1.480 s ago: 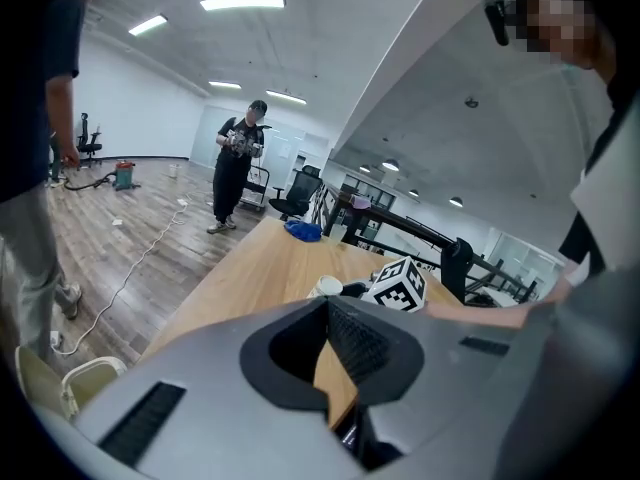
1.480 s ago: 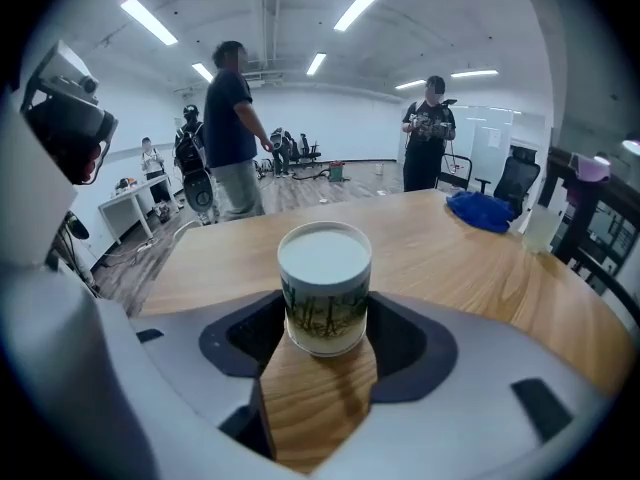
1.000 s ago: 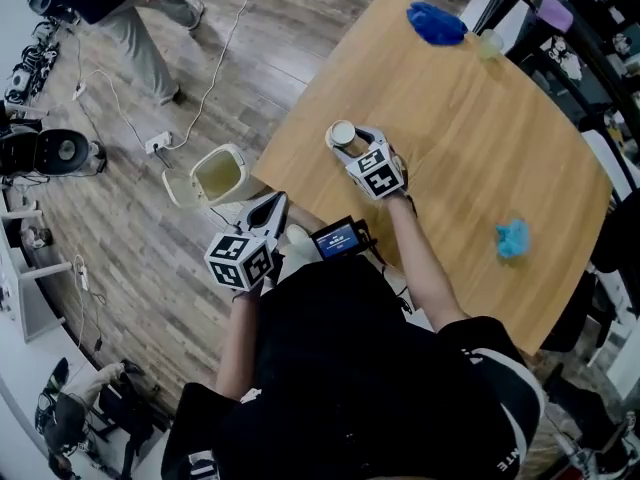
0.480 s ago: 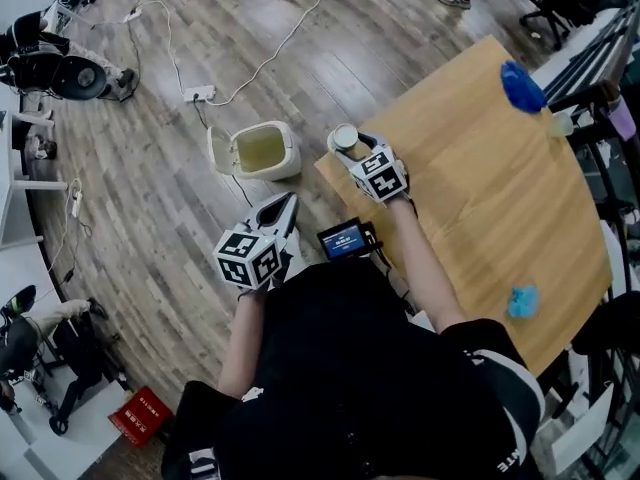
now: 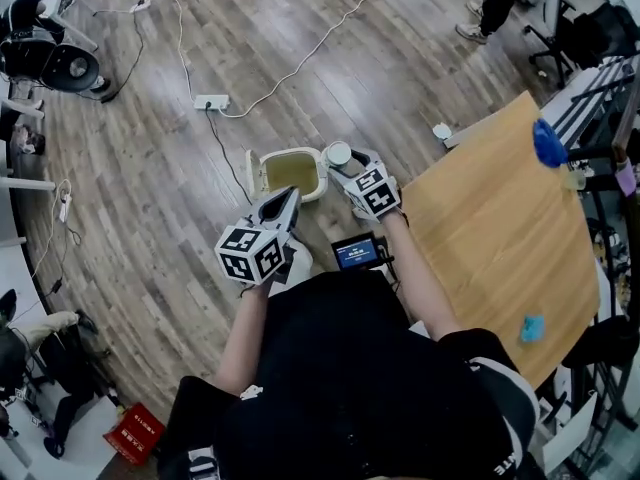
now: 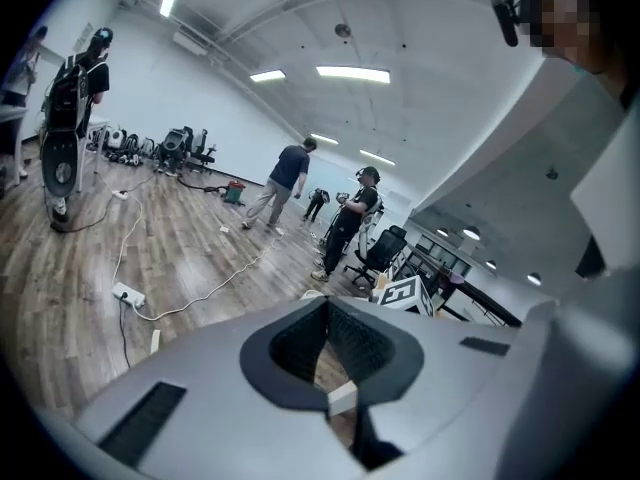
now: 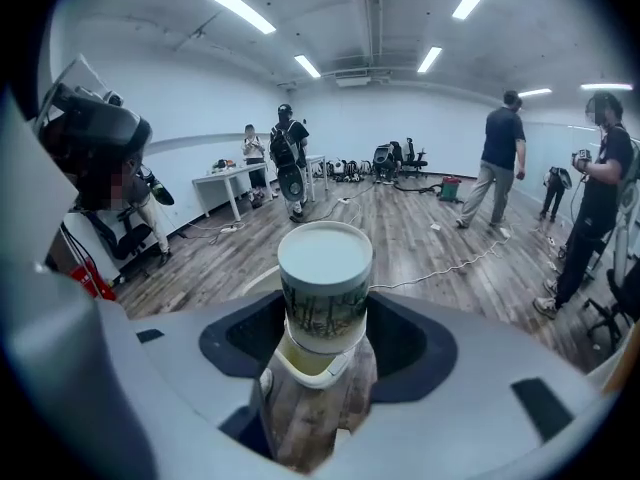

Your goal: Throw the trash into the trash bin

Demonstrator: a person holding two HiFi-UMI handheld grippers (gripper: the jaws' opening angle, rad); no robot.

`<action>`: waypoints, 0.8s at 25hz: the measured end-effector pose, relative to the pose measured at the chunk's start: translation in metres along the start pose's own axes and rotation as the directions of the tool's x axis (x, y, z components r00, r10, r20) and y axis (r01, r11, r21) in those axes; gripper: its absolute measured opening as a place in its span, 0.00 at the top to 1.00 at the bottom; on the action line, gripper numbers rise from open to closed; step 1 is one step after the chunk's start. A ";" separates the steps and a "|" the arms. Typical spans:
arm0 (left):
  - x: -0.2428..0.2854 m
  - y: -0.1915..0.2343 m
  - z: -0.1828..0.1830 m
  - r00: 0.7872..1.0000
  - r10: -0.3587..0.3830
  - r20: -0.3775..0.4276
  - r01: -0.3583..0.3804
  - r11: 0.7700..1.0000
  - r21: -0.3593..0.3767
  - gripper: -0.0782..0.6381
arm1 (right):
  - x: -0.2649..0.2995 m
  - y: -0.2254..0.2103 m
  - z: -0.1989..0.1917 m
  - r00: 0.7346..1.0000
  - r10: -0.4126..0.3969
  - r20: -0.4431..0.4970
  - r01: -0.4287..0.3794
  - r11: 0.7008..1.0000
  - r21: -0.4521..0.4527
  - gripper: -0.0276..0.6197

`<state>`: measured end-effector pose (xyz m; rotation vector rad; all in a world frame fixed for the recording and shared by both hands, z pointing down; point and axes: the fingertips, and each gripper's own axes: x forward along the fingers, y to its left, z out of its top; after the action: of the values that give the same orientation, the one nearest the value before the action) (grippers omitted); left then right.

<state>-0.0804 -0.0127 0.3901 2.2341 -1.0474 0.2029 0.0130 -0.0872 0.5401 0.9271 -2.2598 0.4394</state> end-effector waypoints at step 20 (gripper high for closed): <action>0.072 0.179 -0.112 0.932 -0.002 -0.363 -0.019 0.998 -0.053 0.88 | 0.214 0.030 -0.056 0.959 0.166 -0.228 -0.169 0.986 0.005 0.57</action>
<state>-0.1491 -0.0723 0.5940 2.0389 -0.8488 0.5616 -0.0997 -0.1439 0.7245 0.6440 -2.1339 0.5731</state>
